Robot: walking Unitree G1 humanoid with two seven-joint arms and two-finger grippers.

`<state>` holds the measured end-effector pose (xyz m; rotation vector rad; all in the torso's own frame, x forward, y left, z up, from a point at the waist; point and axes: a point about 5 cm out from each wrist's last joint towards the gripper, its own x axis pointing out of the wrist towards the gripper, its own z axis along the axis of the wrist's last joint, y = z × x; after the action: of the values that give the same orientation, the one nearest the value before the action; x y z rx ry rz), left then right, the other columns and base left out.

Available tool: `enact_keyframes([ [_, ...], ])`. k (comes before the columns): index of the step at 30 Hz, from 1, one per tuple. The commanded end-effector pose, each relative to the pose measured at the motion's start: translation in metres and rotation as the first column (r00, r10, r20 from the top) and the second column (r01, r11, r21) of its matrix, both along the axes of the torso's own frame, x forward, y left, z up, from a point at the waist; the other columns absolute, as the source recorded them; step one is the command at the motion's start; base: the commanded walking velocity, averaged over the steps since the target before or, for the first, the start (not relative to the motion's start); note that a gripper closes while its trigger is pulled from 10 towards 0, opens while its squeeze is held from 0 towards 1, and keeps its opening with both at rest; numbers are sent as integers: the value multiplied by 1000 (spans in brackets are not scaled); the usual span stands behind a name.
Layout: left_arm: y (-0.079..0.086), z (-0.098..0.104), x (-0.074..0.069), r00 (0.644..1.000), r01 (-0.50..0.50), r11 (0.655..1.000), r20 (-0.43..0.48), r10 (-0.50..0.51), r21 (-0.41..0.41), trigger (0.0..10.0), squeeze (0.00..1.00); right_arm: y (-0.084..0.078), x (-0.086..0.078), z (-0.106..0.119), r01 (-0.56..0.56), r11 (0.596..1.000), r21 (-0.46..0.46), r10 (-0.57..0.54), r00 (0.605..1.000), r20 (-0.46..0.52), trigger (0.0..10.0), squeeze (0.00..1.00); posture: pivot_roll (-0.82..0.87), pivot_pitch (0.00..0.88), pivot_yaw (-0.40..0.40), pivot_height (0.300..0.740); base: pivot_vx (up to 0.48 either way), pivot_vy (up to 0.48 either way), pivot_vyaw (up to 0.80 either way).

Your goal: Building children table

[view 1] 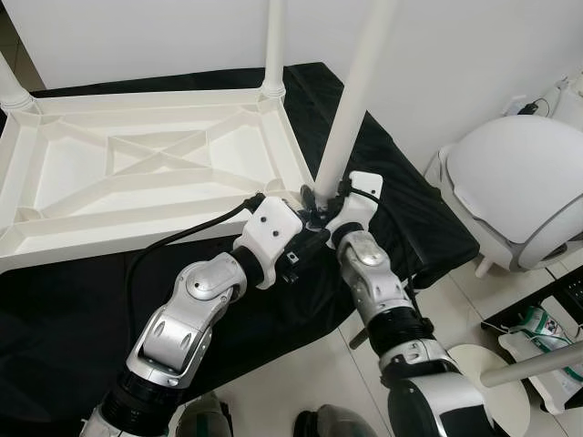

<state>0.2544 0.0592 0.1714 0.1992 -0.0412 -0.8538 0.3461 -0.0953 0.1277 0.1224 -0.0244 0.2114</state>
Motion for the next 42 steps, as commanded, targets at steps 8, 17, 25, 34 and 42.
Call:
enact_keyframes([
  [8,1,-1,0,1000,-8,1000,-8,8,0,10000,0,-42,15,17,-271,958,-96,274,962,14,10000,0,-13,10,-56,740,0,0,0],
  [17,0,1,2,1000,-3,1000,3,3,2,10000,0,-49,23,9,-407,880,-246,405,912,-62,10000,0,-8,0,-58,740,0,0,0],
  [25,0,1,2,1000,-8,1000,6,8,-1,10000,0,-29,24,7,-507,808,-300,503,859,-97,10000,0,7,0,-62,740,0,0,0],
  [34,1,3,4,1000,-19,1000,15,19,-1,10000,0,-19,25,6,-542,785,-300,541,836,-94,9137,0,22,0,-67,740,0,0,0],
  [42,4,4,4,999,-33,999,15,33,-2,10000,0,-26,27,6,-525,796,-301,525,846,-91,0,0,25,0,-67,740,0,0,0],
])
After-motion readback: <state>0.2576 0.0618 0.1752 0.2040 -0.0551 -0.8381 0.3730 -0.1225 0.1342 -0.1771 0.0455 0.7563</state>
